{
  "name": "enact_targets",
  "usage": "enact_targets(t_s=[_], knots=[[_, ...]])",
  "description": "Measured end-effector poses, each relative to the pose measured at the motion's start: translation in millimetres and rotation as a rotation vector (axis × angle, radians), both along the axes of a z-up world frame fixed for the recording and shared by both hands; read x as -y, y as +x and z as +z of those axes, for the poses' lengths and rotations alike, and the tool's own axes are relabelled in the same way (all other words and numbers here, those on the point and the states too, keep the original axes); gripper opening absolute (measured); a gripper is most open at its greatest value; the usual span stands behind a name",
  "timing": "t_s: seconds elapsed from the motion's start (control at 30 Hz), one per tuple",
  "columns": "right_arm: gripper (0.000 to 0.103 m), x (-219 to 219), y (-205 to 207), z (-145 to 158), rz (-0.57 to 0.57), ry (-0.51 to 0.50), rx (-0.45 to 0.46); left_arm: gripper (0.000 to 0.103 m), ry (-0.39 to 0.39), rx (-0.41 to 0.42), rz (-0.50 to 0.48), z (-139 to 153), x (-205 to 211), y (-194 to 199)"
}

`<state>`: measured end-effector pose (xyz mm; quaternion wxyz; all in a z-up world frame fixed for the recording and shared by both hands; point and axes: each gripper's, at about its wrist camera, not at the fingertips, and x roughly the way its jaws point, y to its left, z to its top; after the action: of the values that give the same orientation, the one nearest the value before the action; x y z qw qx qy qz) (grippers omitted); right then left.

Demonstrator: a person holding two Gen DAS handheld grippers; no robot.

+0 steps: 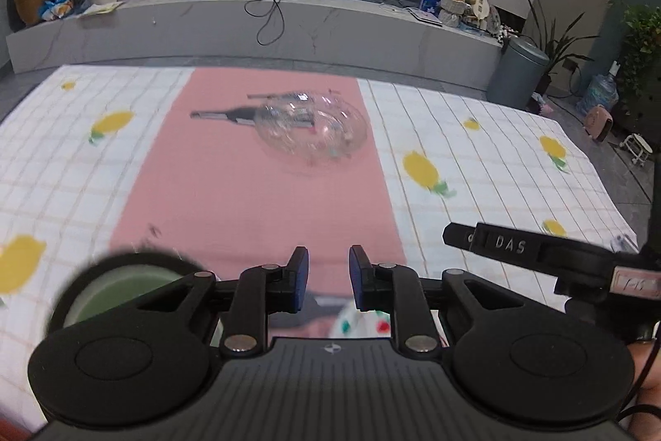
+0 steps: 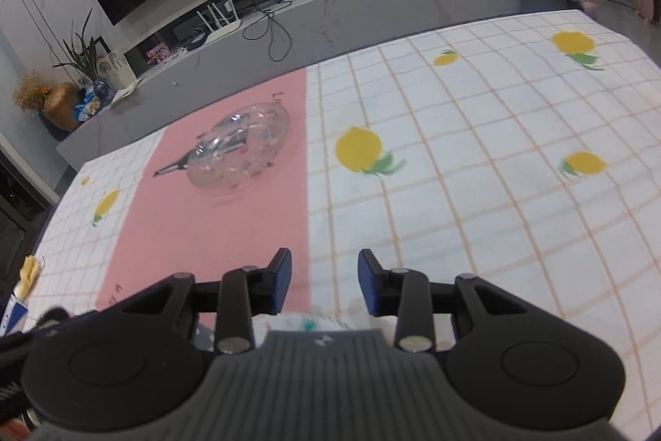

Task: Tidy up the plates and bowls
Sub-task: 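Open both grippers to release the white plate, then move both grippers to the remaining clear glass plate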

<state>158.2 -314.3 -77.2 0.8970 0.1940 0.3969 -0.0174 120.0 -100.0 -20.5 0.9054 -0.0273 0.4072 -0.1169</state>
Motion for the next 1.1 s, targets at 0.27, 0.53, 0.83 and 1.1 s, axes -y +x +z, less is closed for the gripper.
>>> enact_targets(t_s=[0.27, 0.53, 0.83, 1.1], knots=[[0.036, -17.1, 50.7, 2.4, 0.058, -0.042, 0.023, 0.024, -0.034, -0.037, -0.05, 25.0, -12.2, 53.9], [0.036, -2.9, 103.3, -15.4, 0.035, 0.033, -0.008, 0.024, 0.042, -0.1, -0.136, 27.6, -6.6, 128.8], [0.036, 7.6, 149.2, -37.3, -0.007, 0.177, -0.05, 0.007, 0.165, -0.144, -0.179, -20.5, -7.3, 206.4], [0.034, 11.9, 174.6, -53.3, -0.041, 0.227, -0.081, 0.008, 0.136, -0.22, -0.129, -61.8, -25.6, 253.1]])
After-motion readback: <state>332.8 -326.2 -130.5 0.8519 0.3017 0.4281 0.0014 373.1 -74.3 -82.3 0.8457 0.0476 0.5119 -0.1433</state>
